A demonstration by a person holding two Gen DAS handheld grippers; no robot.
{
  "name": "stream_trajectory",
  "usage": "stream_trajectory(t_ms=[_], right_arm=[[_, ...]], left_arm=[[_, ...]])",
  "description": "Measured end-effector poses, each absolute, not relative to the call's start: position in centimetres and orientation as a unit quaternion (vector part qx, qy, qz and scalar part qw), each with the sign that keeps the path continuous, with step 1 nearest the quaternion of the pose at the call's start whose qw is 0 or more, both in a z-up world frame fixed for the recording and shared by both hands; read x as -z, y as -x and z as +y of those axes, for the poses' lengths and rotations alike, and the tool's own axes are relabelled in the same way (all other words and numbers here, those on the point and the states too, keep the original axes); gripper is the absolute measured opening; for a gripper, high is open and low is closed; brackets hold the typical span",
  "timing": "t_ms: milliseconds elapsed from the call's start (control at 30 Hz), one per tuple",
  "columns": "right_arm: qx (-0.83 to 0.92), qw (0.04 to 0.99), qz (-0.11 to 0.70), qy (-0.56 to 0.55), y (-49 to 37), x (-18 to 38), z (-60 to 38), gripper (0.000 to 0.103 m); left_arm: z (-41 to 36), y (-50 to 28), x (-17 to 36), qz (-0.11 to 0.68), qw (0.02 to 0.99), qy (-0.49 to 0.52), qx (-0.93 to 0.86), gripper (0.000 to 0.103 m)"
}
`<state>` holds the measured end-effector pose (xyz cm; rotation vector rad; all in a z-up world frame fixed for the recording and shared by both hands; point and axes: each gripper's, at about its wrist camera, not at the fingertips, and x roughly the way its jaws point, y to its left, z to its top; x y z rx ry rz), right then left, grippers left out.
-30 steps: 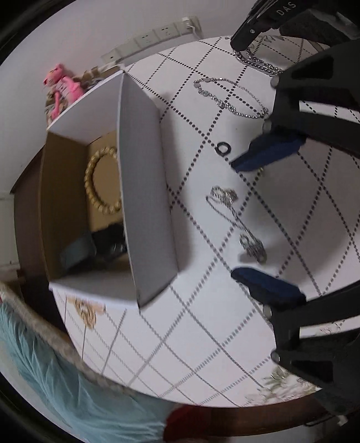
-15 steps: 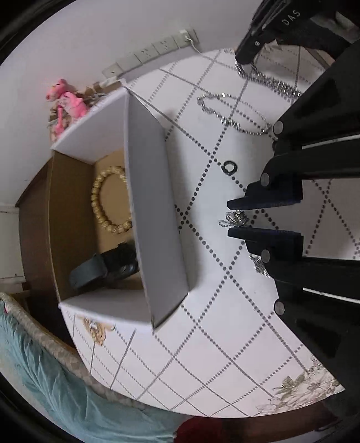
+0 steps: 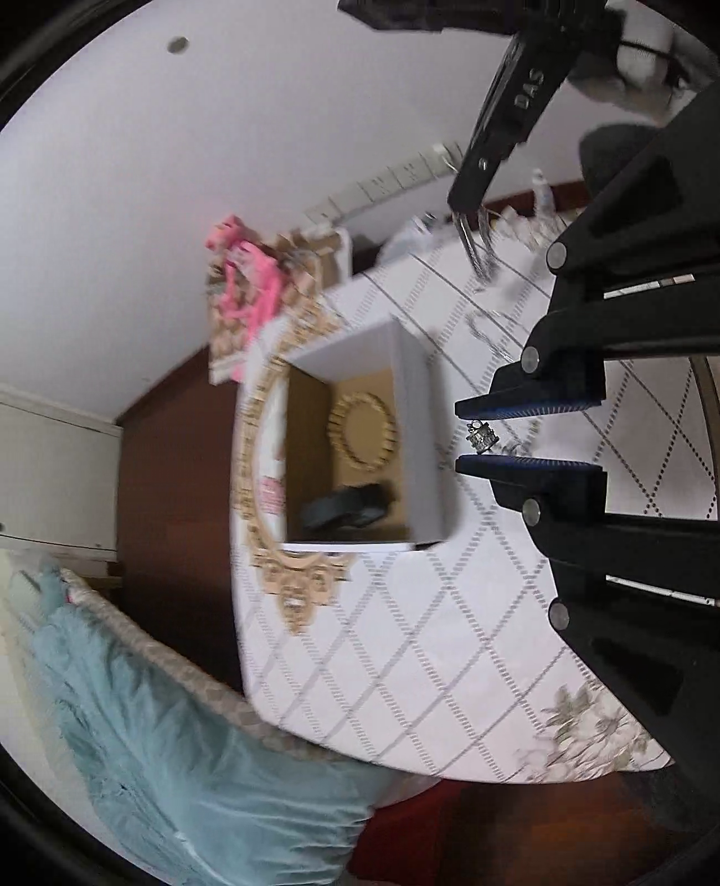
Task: Organize jewelry
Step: 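Carry the bracelet and earring into the white box and open both grippers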
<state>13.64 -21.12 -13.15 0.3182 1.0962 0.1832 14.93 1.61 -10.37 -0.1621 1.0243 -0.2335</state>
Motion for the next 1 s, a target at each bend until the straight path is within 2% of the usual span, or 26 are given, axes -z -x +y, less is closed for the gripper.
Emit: stream_trajectory(t_ms=[200,333,500,800,1000], right_arm=[[-0.135,0.845,0.497,-0.145,-16.8,8.8,-19.0,0.008],[-0.146,0.851,0.489,-0.123,-19.5,7.2,-17.2,0.008],[-0.143,0.846,0.503,-0.104,-23.4,7.8,-15.6,0.008],[-0.121,0.820,0.556,-0.070,-29.5,12.5,-14.5,0.008],[-0.098,0.815,0.570,-0.038,-32.1,15.0,-13.9,0.008]], left_arm=[[2.4,-17.6,5.4,0.452,0.879,0.083,0.129,0.010],[2.9,-20.1,4.4,0.440,0.886,0.073,0.123,0.010],[3.9,-23.1,6.1,0.460,0.878,0.070,0.114,0.010],[4.7,-26.2,11.5,0.520,0.842,0.088,0.108,0.010],[4.6,-27.3,13.3,0.555,0.820,0.100,0.094,0.011]])
